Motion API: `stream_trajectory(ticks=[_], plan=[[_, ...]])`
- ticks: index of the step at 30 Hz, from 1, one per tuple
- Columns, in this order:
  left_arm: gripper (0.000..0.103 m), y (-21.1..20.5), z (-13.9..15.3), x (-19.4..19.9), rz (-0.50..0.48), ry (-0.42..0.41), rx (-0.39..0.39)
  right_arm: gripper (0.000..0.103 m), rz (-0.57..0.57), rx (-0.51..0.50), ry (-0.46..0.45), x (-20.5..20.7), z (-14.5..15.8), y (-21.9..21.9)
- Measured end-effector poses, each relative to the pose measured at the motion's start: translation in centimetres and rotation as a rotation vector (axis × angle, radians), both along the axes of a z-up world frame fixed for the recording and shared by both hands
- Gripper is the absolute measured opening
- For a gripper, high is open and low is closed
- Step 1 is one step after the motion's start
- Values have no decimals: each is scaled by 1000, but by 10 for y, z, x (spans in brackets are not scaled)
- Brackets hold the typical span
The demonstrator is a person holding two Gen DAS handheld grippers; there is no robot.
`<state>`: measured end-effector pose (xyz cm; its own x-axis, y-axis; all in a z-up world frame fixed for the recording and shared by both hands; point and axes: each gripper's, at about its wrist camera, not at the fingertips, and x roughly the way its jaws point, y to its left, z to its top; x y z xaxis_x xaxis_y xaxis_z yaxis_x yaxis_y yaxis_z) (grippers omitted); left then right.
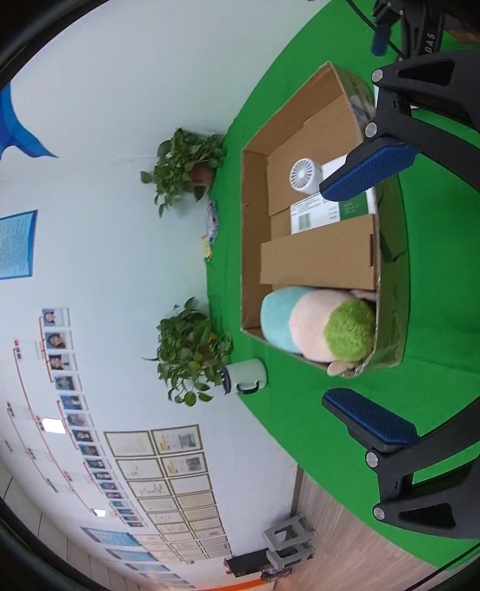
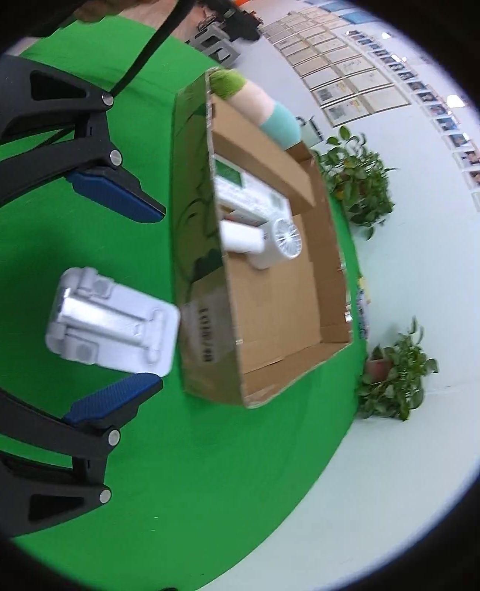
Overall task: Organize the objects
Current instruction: 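Withdraw the right gripper and move it to the white phone stand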
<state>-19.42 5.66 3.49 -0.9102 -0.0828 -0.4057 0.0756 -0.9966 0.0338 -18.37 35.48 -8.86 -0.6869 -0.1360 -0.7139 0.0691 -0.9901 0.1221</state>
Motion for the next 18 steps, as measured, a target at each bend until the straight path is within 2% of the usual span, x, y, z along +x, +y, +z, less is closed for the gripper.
stream_trajectory(ticks=[3,6,8,10,12,13,15,18], plan=[[101,-4,-4,-2,-44,-28,34,83,-36,20,-61,-4,-13,0],[101,0,-30,-6,-89,-112,67,83,-119,31,-172,-14,-36,4],[101,7,-48,-6,-118,-164,74,82,-115,11,-217,-19,-49,2],[101,12,-62,-4,-153,-206,88,80,-103,103,-183,-18,-51,-8],[101,16,-73,-7,-191,-247,100,72,-66,142,-168,-15,-52,-14],[100,17,-77,-8,-217,-277,112,72,-51,127,-162,-12,-51,-13],[91,16,-84,-12,-276,-336,158,69,-10,119,-148,-3,-50,-13],[90,16,-90,-14,-368,-414,242,68,119,88,-129,26,-47,-17]])
